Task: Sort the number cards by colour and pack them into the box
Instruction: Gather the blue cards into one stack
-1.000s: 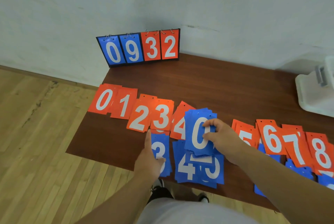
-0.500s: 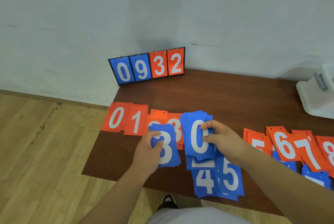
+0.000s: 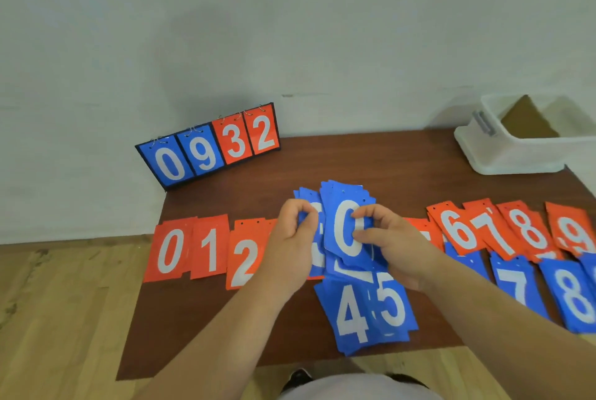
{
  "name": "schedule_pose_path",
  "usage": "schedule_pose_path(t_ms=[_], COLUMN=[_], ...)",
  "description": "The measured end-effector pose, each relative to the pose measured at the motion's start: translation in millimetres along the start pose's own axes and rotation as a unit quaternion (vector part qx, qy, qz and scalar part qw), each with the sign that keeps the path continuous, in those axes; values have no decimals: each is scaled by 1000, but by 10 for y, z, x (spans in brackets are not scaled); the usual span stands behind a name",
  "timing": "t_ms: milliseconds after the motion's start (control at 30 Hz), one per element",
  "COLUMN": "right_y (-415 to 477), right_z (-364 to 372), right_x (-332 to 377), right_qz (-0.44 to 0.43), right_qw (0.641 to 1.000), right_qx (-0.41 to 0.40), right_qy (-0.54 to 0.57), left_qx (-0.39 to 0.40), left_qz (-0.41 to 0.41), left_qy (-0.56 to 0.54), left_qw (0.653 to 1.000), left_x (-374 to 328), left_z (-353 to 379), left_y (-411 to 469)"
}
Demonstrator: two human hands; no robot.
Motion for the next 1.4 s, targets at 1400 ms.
schedule_pose_path(t_ms=[1400], right_y=[-176], right_z=[-1566], right_x=[-781], right_qz=[-51], right_qw=[894], right_qx=[47], right_qy=[-442], left_qx=[-248], left_qz=[-260], left_qy=[95], left_qw=[928], left_x=[1860], left_z=[1028], left_y=[-882])
Point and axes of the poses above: each hand's wrist, its own y-axis towards the middle knuckle, its own z-axis out of the palm, x = y × z, the point moved 2 cm from there along y, towards the middle knuckle, and after that the axes turned 14 degrees about -y, right-handed, at the moved point
